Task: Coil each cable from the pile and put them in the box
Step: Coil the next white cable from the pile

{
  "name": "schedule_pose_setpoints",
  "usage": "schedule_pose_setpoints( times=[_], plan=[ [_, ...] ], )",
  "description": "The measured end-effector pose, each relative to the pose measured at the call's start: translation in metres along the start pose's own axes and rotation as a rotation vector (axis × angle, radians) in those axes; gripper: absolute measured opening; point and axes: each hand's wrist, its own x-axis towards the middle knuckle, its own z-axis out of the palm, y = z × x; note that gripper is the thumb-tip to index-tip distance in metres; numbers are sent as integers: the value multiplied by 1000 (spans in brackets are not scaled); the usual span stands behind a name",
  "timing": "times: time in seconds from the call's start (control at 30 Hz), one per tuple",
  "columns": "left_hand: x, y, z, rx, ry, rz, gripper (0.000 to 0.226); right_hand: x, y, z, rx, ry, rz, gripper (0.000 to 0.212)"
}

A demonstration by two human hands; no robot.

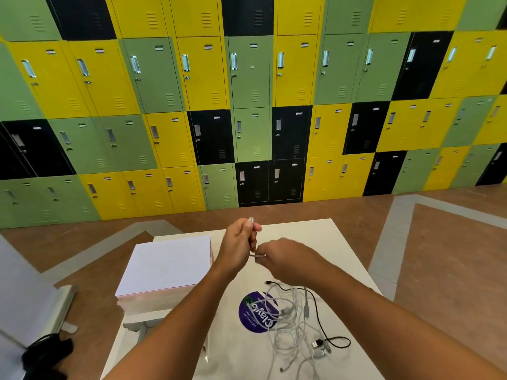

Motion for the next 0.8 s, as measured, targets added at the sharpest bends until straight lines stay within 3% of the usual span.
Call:
schedule_pose_setpoints(
  times=[0.13,0.2,0.3,0.53,0.67,0.8],
  plan=[
    [-3,-4,1,255,-195,56,37,-1,3,-22,9,152,20,16],
    [-4,-4,0,242,-238,7,39,1,7,-32,27,212,29,11],
    [-9,3,-3,67,-336,-150,41,4,15,-42,47,250,5,8],
    [-9,16,-4,-466,-497,-362,42,7,40,-40,367,290,31,7],
    [-6,11,-11,-689,-418,-376,42,3,44,-41,462,251,75,12],
    [-3,12,-16,-839,-279,-391,44,-6,52,-39,645,53,157,17]
  ],
)
